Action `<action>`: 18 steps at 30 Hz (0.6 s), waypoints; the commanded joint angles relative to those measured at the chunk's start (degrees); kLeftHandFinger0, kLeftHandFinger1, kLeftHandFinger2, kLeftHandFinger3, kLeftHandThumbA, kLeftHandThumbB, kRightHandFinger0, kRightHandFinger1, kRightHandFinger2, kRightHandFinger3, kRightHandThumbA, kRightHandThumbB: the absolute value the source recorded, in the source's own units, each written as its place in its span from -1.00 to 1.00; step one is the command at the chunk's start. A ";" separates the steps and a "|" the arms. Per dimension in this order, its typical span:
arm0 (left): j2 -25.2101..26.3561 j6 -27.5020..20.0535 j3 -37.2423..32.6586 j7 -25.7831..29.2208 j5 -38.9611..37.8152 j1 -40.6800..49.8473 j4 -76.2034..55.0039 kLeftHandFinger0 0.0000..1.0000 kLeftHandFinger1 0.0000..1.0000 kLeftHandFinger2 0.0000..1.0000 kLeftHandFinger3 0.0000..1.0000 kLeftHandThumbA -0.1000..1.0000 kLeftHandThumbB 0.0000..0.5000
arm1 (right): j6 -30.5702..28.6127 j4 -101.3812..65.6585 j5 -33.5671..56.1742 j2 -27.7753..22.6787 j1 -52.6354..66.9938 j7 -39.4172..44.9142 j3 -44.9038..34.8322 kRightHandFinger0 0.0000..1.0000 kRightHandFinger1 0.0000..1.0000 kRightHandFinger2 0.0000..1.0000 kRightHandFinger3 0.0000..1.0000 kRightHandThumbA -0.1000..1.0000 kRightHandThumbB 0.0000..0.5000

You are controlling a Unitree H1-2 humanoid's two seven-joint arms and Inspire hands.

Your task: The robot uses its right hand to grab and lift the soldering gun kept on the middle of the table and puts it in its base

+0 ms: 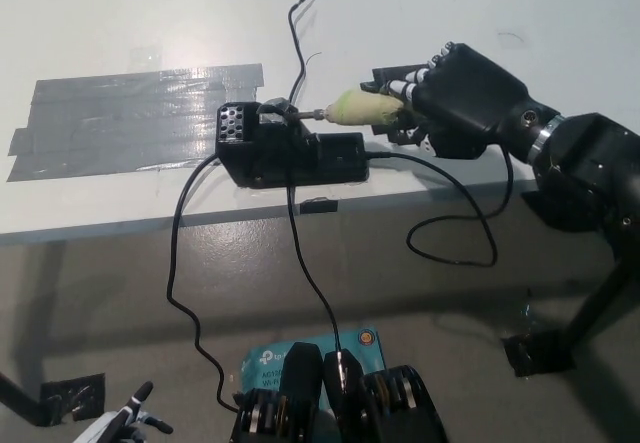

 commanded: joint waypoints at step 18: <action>-0.01 0.41 -0.15 -0.44 -0.08 -1.45 -2.65 -1.00 -1.00 -0.56 0.03 1.00 1.00 | -3.16 12.63 -4.40 0.89 -11.58 -8.22 7.04 -1.00 -1.00 -0.31 -0.46 -1.00 -0.82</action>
